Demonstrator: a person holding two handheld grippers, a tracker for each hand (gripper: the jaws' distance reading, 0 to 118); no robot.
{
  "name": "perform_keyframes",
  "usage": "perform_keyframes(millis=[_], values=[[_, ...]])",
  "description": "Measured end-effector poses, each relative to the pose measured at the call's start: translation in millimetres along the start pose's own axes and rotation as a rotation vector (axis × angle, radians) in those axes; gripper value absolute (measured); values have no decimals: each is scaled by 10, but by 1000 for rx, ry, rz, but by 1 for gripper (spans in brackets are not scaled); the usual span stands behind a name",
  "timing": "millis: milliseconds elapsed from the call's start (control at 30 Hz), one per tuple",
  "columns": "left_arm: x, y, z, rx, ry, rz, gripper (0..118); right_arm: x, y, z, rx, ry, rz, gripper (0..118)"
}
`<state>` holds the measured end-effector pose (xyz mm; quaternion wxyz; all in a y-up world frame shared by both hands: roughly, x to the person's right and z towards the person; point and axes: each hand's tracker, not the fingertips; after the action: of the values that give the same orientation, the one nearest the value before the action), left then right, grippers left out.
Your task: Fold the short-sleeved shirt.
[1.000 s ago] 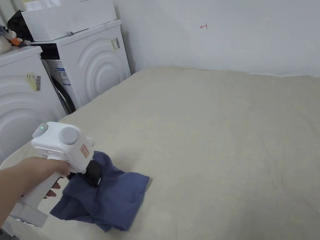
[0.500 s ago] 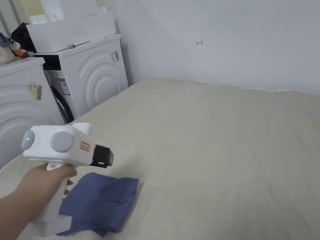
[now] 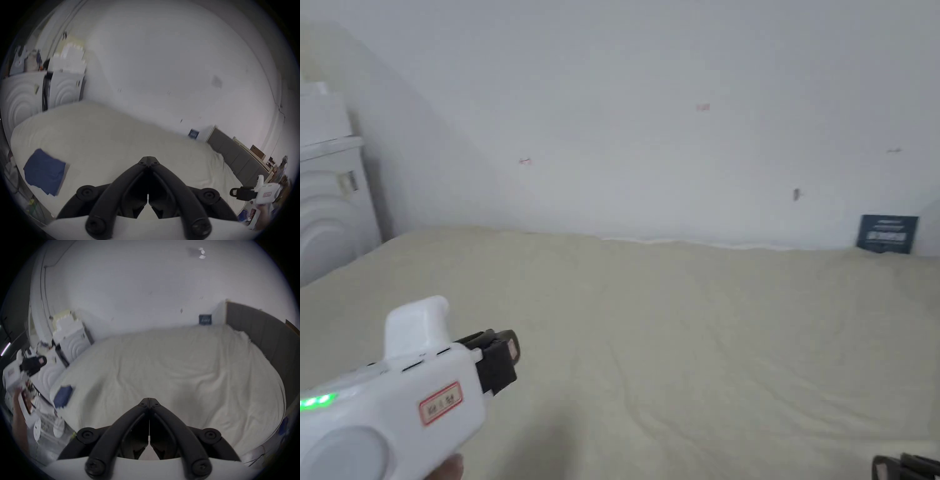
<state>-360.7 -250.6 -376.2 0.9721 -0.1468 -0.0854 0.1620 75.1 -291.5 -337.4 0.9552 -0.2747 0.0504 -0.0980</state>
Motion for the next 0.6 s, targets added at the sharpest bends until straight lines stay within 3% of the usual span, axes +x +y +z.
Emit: perform_keyframes(millis=[67,133,233,333,433,600], values=[[318,-10,188,69,-2,-56,0,26,119,279,101,50,-54,1],[603,-10,383,162,15,-101,0,1,190,547,211,91,-44,1],[981,-65,700,314,79,-215,0,-181,205,965,401,66,62,1],[1192,-168,902,412,162,-275,0,-348,45,1304,621,-36,214,1],[1224,-350,919,420,149,-301,0,-387,-197,1411,770,-96,253,1],[1173,-673,777,379,157,-323,0,-377,-453,1179,719,-138,245,1]])
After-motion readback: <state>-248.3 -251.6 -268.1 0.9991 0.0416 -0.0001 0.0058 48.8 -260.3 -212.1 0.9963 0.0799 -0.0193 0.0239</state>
